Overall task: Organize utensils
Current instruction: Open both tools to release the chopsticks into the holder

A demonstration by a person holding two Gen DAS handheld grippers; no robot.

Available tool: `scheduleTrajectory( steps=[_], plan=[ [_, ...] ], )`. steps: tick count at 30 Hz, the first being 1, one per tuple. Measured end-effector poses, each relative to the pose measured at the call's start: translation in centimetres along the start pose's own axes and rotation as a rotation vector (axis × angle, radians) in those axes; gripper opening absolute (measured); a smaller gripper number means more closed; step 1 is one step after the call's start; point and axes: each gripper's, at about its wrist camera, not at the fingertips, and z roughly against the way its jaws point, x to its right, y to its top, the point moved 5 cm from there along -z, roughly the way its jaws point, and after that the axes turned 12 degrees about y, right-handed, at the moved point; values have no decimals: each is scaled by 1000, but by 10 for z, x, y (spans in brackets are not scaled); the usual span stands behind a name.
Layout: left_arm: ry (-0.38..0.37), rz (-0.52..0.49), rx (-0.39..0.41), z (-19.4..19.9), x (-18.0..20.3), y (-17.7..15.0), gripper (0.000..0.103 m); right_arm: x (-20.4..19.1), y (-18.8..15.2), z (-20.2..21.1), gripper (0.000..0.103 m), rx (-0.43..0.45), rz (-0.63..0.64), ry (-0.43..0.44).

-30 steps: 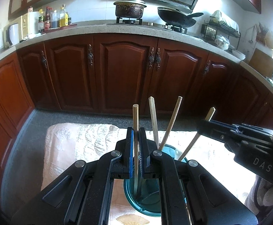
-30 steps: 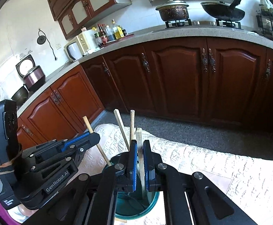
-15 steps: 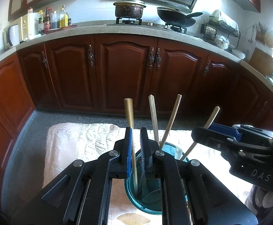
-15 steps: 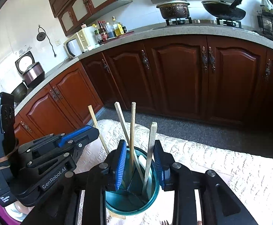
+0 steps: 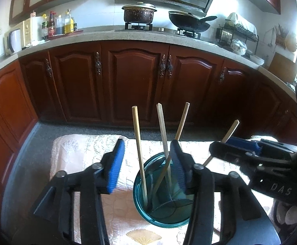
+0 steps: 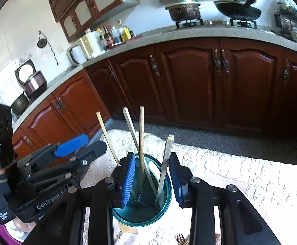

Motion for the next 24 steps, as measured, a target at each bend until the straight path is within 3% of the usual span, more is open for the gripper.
scheduleTrajectory(
  steps=[10,12,24],
  plan=[
    [13,23,5,13,-9,-4,58,-10,-5,12,37,1,18,-10],
    [16,24,9,17,-10,-6,64,-12,-5,16,38,9,17,-11],
    [21,30,24,36,-15,-14,67,-11,-14,30,41,-6,21,-56]
  ],
)
